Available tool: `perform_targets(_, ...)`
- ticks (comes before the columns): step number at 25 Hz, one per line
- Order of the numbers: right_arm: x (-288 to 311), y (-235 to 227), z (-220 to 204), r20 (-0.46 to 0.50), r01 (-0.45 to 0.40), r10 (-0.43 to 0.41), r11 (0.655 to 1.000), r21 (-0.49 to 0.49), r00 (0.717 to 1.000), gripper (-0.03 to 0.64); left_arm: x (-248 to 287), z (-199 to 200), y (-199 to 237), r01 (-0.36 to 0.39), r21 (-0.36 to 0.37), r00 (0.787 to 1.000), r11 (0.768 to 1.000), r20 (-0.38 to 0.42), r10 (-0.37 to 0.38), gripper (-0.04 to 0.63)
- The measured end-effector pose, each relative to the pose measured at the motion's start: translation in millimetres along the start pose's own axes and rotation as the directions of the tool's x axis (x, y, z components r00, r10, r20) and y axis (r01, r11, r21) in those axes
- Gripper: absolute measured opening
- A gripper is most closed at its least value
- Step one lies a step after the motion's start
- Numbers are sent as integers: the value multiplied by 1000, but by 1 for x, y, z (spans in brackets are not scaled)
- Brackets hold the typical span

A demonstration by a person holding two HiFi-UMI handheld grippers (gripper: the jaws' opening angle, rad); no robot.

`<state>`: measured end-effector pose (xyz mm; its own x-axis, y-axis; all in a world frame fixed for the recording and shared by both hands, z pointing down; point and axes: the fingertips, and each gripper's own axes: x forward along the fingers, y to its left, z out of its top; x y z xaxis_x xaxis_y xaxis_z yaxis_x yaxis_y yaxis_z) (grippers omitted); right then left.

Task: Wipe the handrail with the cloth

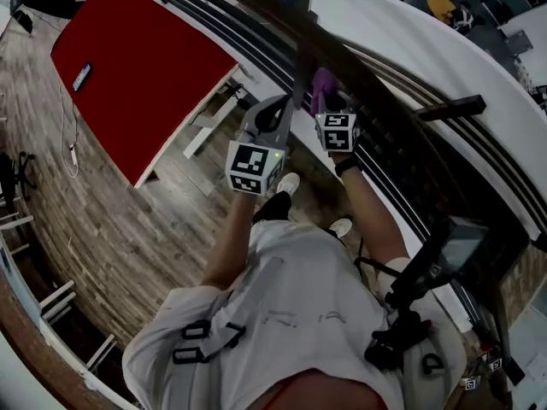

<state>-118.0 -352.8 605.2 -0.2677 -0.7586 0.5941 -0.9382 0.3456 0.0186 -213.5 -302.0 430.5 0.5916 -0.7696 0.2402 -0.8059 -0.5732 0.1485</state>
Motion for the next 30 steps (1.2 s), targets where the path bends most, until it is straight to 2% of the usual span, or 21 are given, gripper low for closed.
perform_targets(3,25,-3,-3,-26,8,-7,1000,8,1000,54,2,-5,2,14,-1,1000,1000,-21,-14,2)
perform_targets(9,82,-25,-27,-147,67,-90,986,-155,985,54,9,-14,11,20,-8,999,1000,-44,-20,2)
perform_targets(13,90,-13,-27,-190,2,-48,972,-235,981,52,7,-18,13,8,-28,999,1000,-51,-10,2)
perform_targets(17,96,-5,-22,-182,-59,30,986,-155,983,51,13,-22,17,10,-40,999,999,-47,-12,2)
perform_targets(18,97,-5,-22,-180,-73,42,983,-166,983,52,14,-21,17,12,-41,999,999,-46,-13,2)
perform_targets(22,104,1,-43,-205,-99,24,927,-362,978,52,13,-18,16,2,-38,999,999,-41,-4,2)
perform_targets(26,86,-1,-60,-212,-95,0,893,-439,977,51,5,-11,-7,-8,-26,1000,1000,-31,7,2)
perform_targets(28,77,-2,-86,-307,-143,14,905,-401,952,52,3,-9,-15,-9,-28,1000,1000,-24,8,2)
perform_targets(30,64,-8,-129,-421,-151,10,941,-302,907,50,4,-8,-21,-5,-29,1000,1000,-18,4,2)
